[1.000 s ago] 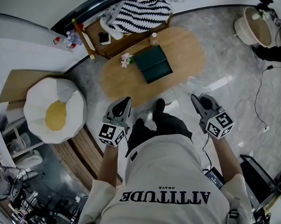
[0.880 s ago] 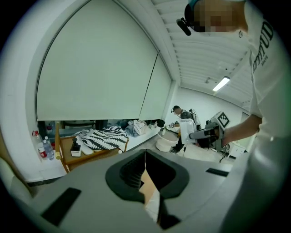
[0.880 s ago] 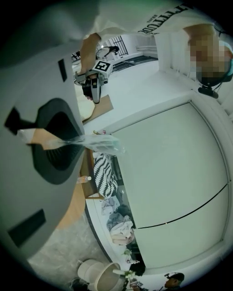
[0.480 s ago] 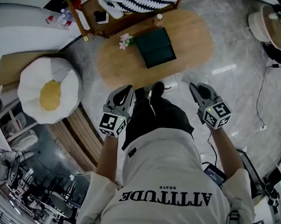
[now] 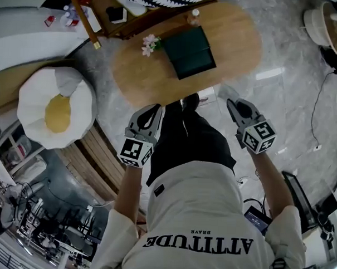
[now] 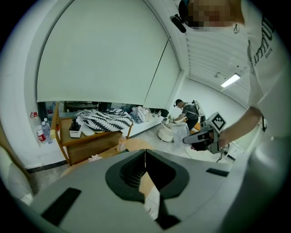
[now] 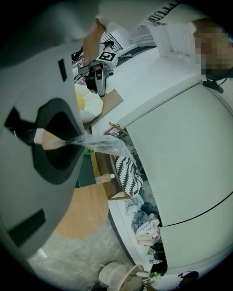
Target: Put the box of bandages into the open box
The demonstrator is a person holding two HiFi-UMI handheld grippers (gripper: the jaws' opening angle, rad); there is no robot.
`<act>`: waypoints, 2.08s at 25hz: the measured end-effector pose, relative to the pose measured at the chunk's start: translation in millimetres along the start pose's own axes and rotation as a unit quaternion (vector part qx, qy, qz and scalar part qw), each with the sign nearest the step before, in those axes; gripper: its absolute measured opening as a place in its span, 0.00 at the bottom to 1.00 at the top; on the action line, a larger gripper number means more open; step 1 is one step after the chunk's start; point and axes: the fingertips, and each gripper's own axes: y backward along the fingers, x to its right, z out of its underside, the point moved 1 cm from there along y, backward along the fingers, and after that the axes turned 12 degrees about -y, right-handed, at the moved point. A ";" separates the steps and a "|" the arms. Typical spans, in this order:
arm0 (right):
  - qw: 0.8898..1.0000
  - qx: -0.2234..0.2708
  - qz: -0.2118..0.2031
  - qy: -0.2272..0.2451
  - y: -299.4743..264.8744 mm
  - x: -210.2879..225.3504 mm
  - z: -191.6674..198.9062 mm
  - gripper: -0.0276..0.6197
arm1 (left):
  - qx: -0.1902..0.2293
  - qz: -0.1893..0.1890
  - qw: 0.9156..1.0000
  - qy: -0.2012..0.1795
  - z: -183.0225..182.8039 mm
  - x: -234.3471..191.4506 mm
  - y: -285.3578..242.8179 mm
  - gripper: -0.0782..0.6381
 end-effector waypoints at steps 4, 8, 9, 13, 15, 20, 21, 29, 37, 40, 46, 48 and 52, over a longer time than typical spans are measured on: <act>0.999 -0.016 0.004 -0.038 -35.9 12.4 21.8 0.10 | -0.015 0.021 1.000 -0.002 20.8 -12.4 -19.6 0.14; 0.999 -0.032 0.018 -0.034 -77.1 32.7 38.5 0.10 | -0.030 0.025 0.999 0.002 43.7 -30.2 -37.1 0.14; 0.999 -0.036 0.024 -0.030 -88.5 40.2 42.2 0.10 | -0.032 0.024 0.999 0.006 50.2 -36.1 -40.8 0.14; 0.996 -0.048 0.050 -0.054 -126.9 70.0 61.3 0.10 | -0.049 0.040 0.998 0.014 80.5 -50.3 -55.3 0.14; 0.994 -0.047 0.060 -0.074 -143.8 81.9 66.0 0.10 | -0.059 0.047 0.997 0.016 93.7 -57.5 -63.1 0.14; 0.990 -0.035 0.080 -0.112 -184.3 106.0 75.0 0.10 | -0.073 0.051 0.996 0.031 123.7 -79.7 -86.1 0.14; 0.989 -0.036 0.082 -0.118 -193.0 110.2 78.3 0.10 | -0.075 0.051 0.995 0.031 129.0 -83.8 -91.3 0.14; 0.966 -0.039 0.113 -0.231 -246.3 151.2 115.1 0.10 | -0.082 0.057 0.994 0.049 165.8 -98.8 -135.2 0.14; 0.940 -0.049 0.138 -0.309 -283.3 182.0 148.4 0.10 | -0.094 0.066 0.991 0.063 194.5 -103.4 -158.7 0.14; 0.927 -0.047 0.143 -0.344 -293.2 190.6 158.1 0.10 | -0.099 0.067 0.991 0.068 202.4 -107.1 -162.2 0.14; 0.912 -0.059 0.154 -0.374 -311.6 199.4 165.7 0.10 | -0.104 0.064 0.989 0.079 211.1 -113.7 -163.9 0.14; 0.911 -0.071 0.159 -0.374 -319.3 201.4 167.7 0.10 | -0.105 0.063 0.989 0.082 212.6 -115.9 -163.7 0.14; 0.908 -0.086 0.167 -0.374 -331.4 204.8 168.1 0.10 | -0.105 0.063 0.989 0.083 212.9 -119.0 -163.1 0.14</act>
